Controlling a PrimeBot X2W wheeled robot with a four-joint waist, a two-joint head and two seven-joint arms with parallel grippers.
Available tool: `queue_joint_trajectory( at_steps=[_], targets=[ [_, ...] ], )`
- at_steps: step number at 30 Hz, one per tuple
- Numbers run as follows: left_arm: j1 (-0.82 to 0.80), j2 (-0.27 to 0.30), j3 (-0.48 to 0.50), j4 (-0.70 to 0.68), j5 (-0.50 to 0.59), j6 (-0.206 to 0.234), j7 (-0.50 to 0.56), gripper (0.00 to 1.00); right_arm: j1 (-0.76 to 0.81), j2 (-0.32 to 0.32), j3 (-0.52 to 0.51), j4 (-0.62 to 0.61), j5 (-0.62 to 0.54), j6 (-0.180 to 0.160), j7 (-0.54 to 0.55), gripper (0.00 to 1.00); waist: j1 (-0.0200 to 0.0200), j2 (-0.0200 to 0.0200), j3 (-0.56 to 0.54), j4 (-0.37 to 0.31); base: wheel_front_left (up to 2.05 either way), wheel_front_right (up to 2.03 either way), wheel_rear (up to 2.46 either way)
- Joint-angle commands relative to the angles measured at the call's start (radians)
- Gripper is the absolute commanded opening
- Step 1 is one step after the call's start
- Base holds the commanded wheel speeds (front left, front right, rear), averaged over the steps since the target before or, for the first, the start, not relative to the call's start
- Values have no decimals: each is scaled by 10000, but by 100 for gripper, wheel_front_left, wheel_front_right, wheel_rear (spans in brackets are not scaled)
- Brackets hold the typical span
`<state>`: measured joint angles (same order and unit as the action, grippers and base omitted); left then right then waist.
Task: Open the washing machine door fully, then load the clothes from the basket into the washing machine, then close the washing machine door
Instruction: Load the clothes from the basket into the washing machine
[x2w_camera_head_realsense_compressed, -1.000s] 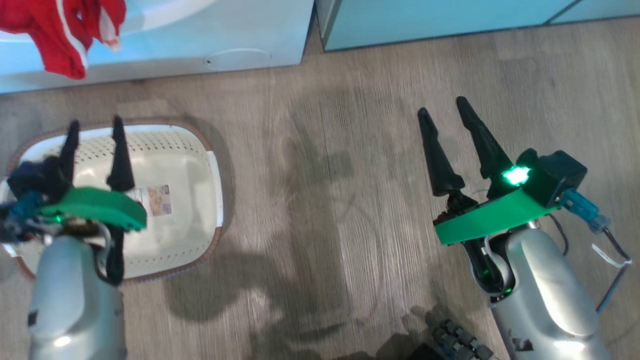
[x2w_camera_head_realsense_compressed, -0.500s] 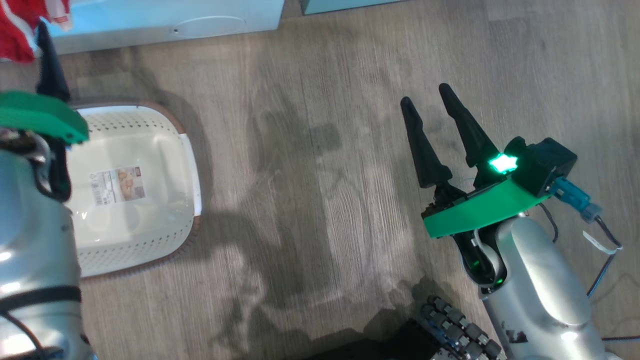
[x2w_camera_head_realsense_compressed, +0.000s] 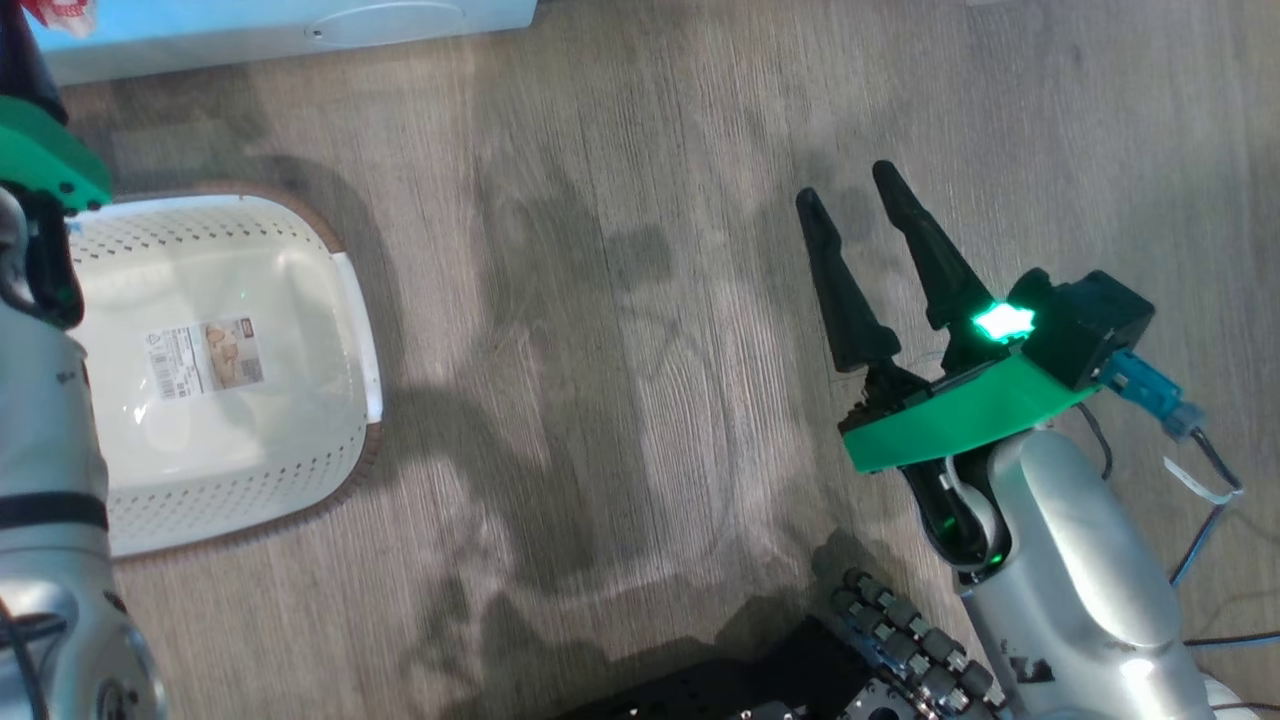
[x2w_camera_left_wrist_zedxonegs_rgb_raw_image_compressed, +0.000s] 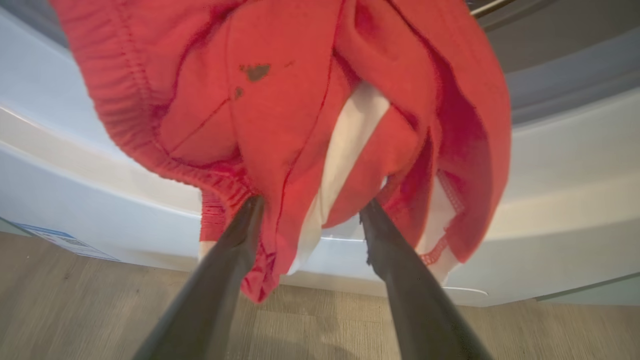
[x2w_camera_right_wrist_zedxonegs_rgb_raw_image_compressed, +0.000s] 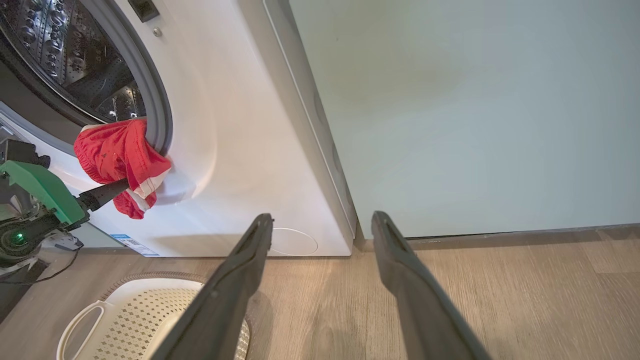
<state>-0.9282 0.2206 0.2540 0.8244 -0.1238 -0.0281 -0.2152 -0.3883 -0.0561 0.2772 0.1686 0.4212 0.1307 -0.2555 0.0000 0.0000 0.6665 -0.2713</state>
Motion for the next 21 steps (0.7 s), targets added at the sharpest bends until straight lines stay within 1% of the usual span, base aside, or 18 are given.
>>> queue_joint_trajectory(
  at_steps=[1,8,13,21],
  targets=[
    [-139,463,105,-173,-41,-38,51,100,-1,59,233,-273,40,0,-63,100,0,0,38,2,0,0,0],
    [-842,480,49,355,-331,-260,152,100,-53,59,273,-256,9,0,-63,100,0,0,231,2,0,0,0],
    [-1356,481,93,755,-546,-251,189,100,-51,59,282,-240,-16,0,-63,100,0,0,308,16,0,0,0],
    [-1806,646,-72,1377,-556,-257,368,100,-43,59,322,-215,-39,0,-63,100,0,0,368,-1,0,0,0]
  ],
)
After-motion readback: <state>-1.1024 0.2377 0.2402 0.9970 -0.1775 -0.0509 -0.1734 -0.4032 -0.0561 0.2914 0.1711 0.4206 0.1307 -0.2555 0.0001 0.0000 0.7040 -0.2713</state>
